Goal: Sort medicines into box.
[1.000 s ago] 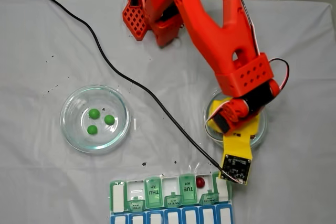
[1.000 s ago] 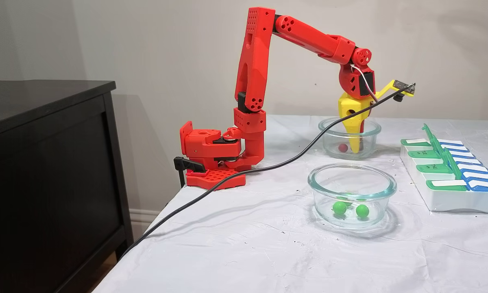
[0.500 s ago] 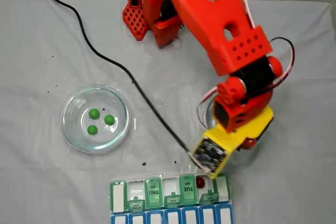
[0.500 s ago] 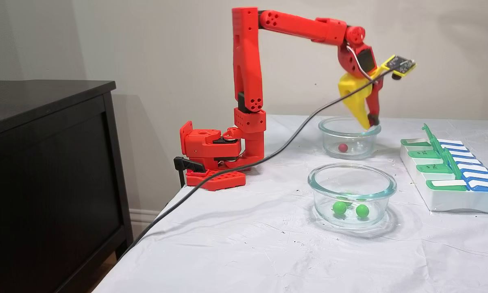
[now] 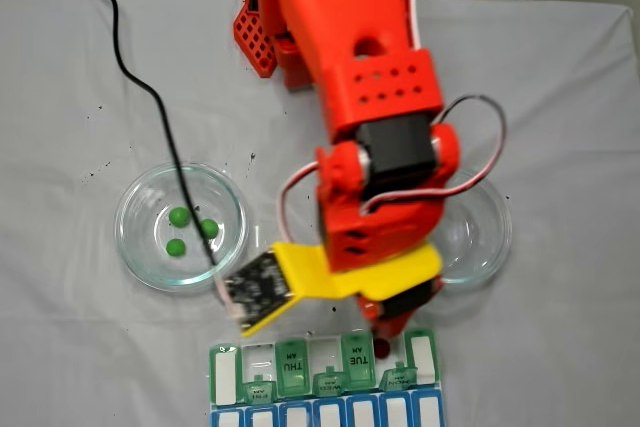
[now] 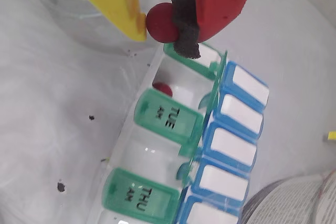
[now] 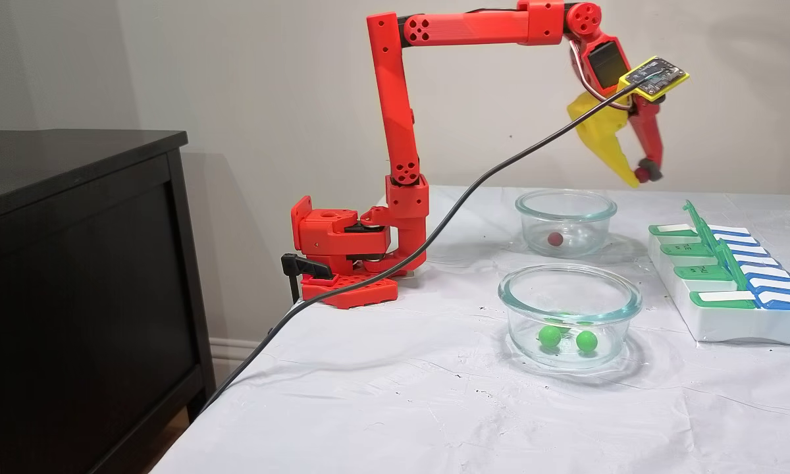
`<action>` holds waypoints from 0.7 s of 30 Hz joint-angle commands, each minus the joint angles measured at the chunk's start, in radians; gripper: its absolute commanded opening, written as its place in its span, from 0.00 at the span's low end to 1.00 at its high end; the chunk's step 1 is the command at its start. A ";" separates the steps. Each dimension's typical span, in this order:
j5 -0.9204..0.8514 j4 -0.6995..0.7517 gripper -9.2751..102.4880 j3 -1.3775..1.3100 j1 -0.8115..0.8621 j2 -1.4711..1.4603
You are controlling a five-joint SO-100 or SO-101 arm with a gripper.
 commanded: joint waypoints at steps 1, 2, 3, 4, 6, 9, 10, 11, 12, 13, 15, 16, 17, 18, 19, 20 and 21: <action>-0.018 -0.037 0.08 -0.112 0.071 -0.046; -0.020 -0.055 0.08 -0.121 0.086 -0.066; -0.020 -0.066 0.08 -0.135 0.097 -0.089; -0.020 -0.071 0.08 -0.149 0.103 -0.109; -0.020 -0.080 0.08 -0.156 0.107 -0.132; -0.021 -0.110 0.08 -0.153 0.107 -0.156; -0.032 -0.132 0.08 -0.152 0.103 -0.169; -0.040 -0.155 0.08 -0.149 0.098 -0.186; -0.044 -0.175 0.08 -0.147 0.095 -0.206; -0.049 -0.186 0.08 -0.149 0.091 -0.224; -0.060 -0.204 0.08 -0.150 0.083 -0.249; -0.063 -0.215 0.08 -0.149 0.081 -0.255; -0.064 -0.224 0.08 -0.147 0.080 -0.261; -0.066 -0.235 0.08 -0.147 0.080 -0.267; -0.067 -0.247 0.08 -0.147 0.080 -0.270; -0.067 -0.259 0.08 -0.147 0.080 -0.276; -0.071 -0.272 0.08 -0.147 0.081 -0.281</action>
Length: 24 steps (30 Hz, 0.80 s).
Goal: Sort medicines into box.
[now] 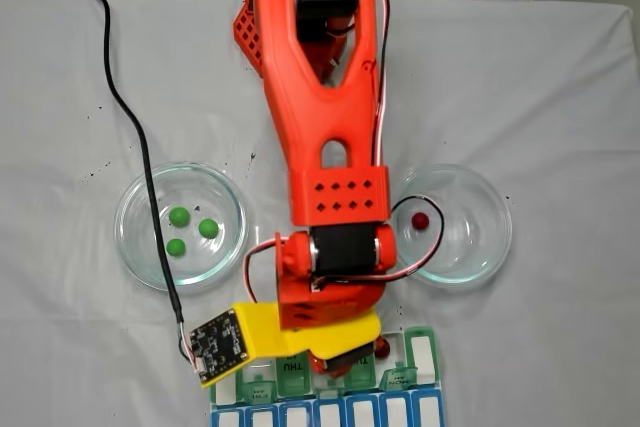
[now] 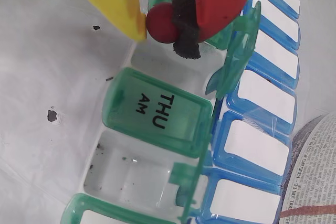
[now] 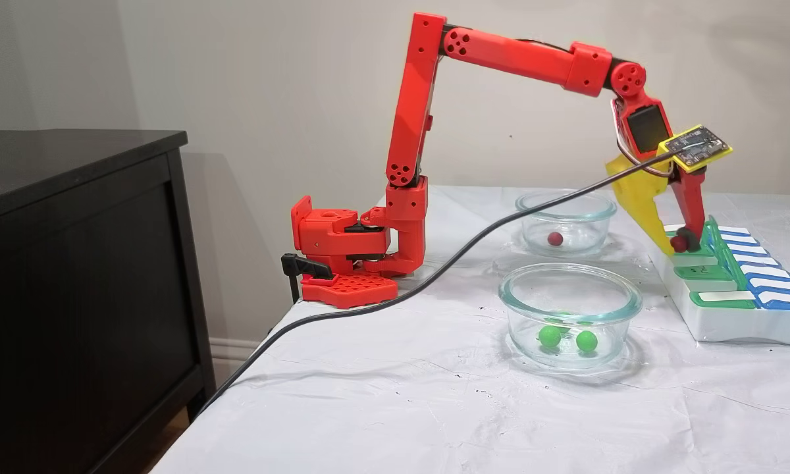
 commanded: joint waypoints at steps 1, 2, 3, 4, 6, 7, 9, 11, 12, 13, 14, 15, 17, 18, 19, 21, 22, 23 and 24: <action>-0.014 -0.061 0.08 -0.089 -0.014 0.028; -0.015 -0.071 0.08 -0.091 -0.011 0.025; -0.017 -0.072 0.08 -0.095 -0.009 0.021; -0.020 -0.067 0.09 -0.097 -0.009 0.020; -0.028 -0.057 0.16 -0.094 -0.015 0.026; -0.025 -0.051 0.20 -0.089 -0.017 0.032; -0.046 -0.037 0.27 -0.081 -0.028 0.041; -0.051 -0.032 0.31 -0.072 -0.032 0.051; -0.052 -0.035 0.32 -0.064 -0.032 0.057; -0.057 -0.040 0.32 -0.058 -0.034 0.063; -0.057 -0.043 0.33 -0.052 -0.035 0.069; -0.057 -0.043 0.34 -0.051 -0.035 0.074; -0.066 -0.038 0.34 -0.043 -0.040 0.086; -0.071 -0.035 0.33 -0.040 -0.041 0.097; -0.078 -0.034 0.32 -0.032 -0.044 0.107; -0.084 -0.029 0.27 -0.018 -0.051 0.137; -0.086 -0.029 0.25 -0.011 -0.057 0.156; -0.092 -0.031 0.20 -0.005 -0.061 0.178; -0.094 -0.026 0.14 -0.002 -0.071 0.199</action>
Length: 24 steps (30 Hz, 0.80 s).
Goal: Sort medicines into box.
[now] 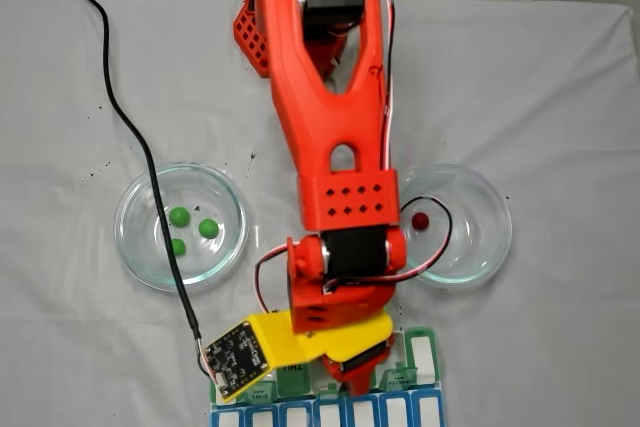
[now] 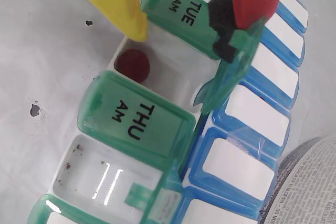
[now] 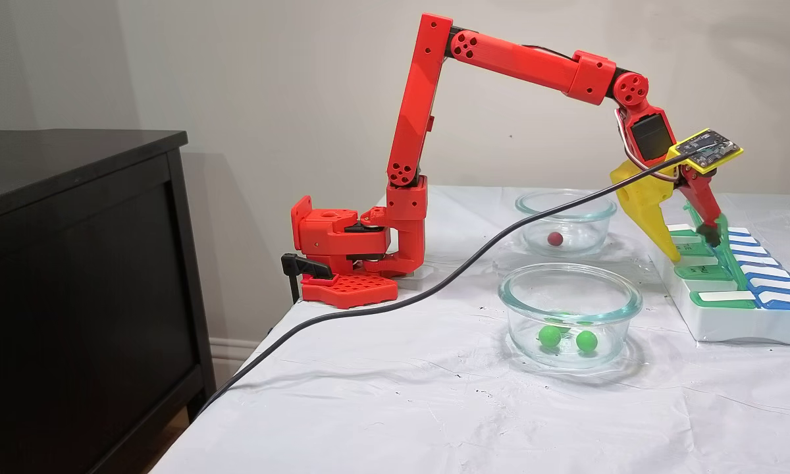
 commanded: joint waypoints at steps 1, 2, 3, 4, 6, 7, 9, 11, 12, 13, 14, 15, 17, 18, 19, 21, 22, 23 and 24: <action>-0.015 0.014 0.08 -0.015 -0.046 0.216; -0.015 0.026 0.08 -0.014 -0.058 0.242; -0.018 0.040 0.08 -0.014 -0.074 0.273; -0.023 0.052 0.08 -0.011 -0.089 0.305; -0.032 0.075 0.08 -0.003 -0.120 0.367; -0.044 0.097 0.08 -0.005 -0.141 0.387; -0.071 0.173 0.08 -0.028 -0.199 0.402; -0.104 0.267 0.08 -0.044 -0.281 0.396; -0.115 0.304 0.08 -0.043 -0.319 0.393; -0.123 0.342 0.08 -0.028 -0.362 0.387; -0.124 0.357 0.08 -0.018 -0.380 0.380; -0.124 0.380 0.08 -0.005 -0.405 0.370; -0.123 0.407 0.08 0.018 -0.434 0.347; -0.121 0.408 0.08 0.029 -0.440 0.344; -0.118 0.405 0.08 0.041 -0.445 0.339; -0.115 0.403 0.08 0.054 -0.449 0.328; -0.117 0.403 0.10 0.058 -0.451 0.322; -0.118 0.403 0.13 0.063 -0.454 0.313; -0.129 0.402 0.15 0.072 -0.459 0.304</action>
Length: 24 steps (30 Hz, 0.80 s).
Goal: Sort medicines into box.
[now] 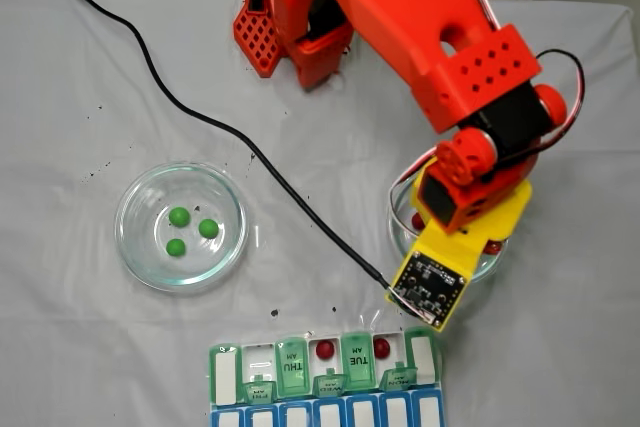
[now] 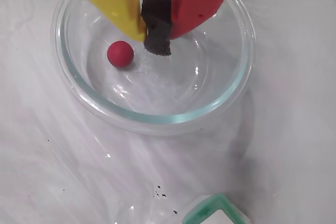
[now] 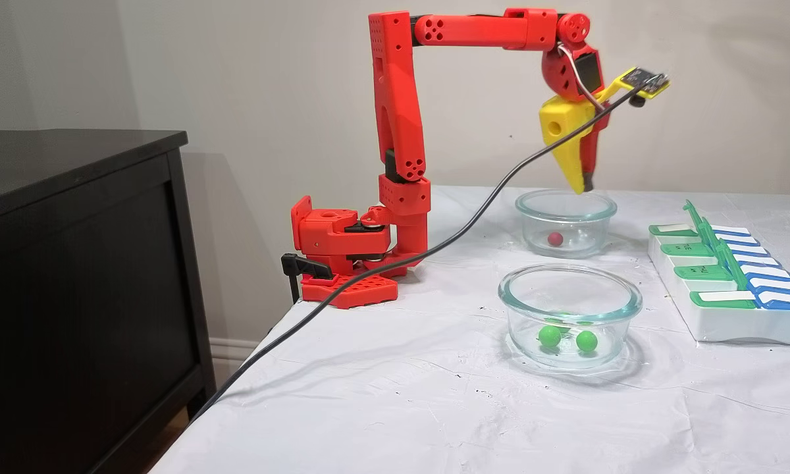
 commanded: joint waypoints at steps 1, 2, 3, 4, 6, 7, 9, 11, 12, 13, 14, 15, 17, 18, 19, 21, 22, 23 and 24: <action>-0.029 -0.005 0.17 -0.003 -0.023 0.020; -0.035 -0.012 0.20 0.008 -0.025 0.012; -0.040 -0.017 0.23 0.015 -0.023 0.000; -0.049 -0.018 0.25 0.018 -0.020 -0.017; -0.058 -0.018 0.26 0.021 -0.017 -0.035; -0.067 -0.018 0.27 0.028 -0.017 -0.041; -0.087 -0.021 0.28 0.048 -0.017 -0.051; -0.112 -0.015 0.29 0.064 -0.023 -0.061; -0.121 -0.011 0.29 0.067 -0.025 -0.069; -0.127 -0.005 0.29 0.067 -0.025 -0.075; -0.133 0.002 0.29 0.067 -0.025 -0.081; -0.143 0.008 0.29 0.069 -0.026 -0.087; -0.152 0.011 0.29 0.075 -0.028 -0.101; -0.153 0.011 0.29 0.078 -0.028 -0.107; -0.156 0.011 0.29 0.081 -0.029 -0.117; -0.160 0.009 0.29 0.083 -0.031 -0.132; -0.161 0.006 0.29 0.083 -0.031 -0.141; -0.161 0.005 0.29 0.083 -0.031 -0.147; -0.163 0.002 0.29 0.084 -0.031 -0.155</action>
